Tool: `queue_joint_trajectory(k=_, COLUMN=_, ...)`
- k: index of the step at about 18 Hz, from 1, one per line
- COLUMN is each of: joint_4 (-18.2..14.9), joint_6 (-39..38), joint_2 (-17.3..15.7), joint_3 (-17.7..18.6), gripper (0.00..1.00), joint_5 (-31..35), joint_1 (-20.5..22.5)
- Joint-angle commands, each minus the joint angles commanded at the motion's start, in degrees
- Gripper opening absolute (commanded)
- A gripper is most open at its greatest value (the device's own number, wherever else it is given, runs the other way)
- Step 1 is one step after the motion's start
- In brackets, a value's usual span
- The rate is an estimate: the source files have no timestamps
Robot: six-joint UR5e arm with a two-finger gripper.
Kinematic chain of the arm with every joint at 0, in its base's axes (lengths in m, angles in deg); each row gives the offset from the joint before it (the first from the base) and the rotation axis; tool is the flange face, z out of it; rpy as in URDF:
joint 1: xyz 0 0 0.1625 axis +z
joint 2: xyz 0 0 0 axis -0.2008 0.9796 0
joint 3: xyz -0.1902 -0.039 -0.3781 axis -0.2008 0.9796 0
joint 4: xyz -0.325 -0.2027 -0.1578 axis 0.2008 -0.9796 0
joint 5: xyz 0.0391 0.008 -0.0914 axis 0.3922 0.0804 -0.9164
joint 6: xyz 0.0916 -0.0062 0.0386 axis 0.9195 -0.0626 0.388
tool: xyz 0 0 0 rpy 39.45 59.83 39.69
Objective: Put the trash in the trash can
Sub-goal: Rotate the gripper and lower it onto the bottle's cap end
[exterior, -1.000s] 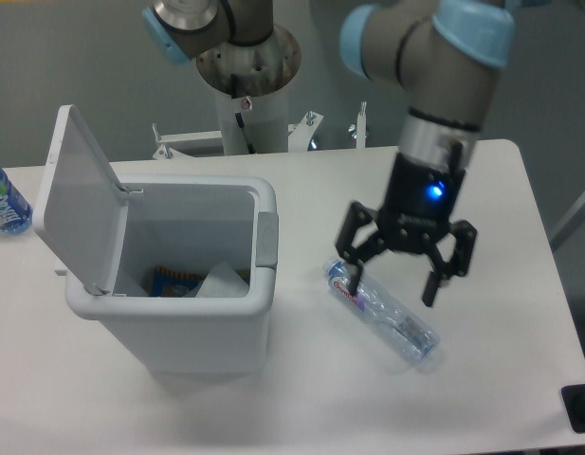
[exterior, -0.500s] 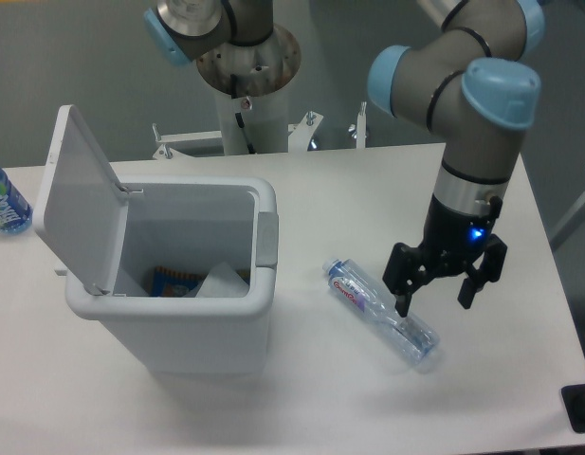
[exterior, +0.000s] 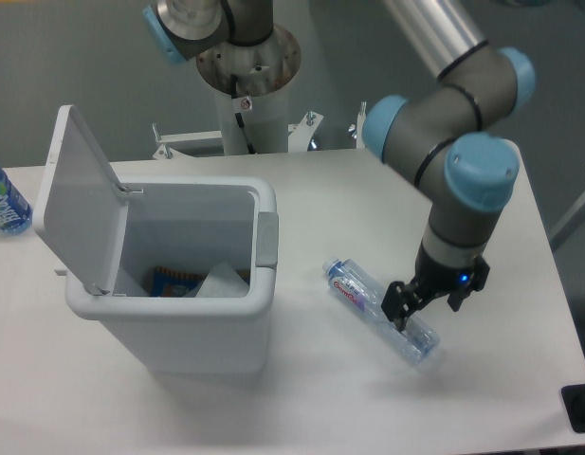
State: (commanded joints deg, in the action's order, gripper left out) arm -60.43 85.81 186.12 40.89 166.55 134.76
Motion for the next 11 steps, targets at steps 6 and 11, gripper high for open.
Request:
queue_joint_trajectory(k=6, joint_4=0.53, joint_6=-4.67, joint_2=2.64, joint_3=-0.79, gripper=1.00, joint_5=3.34, joint_1=-0.71)
queue_joint_trajectory(k=11, joint_4=0.62, joint_6=-6.07, joint_2=4.48, joint_3=-1.23, gripper=0.96, joint_5=4.92, joint_1=-0.97)
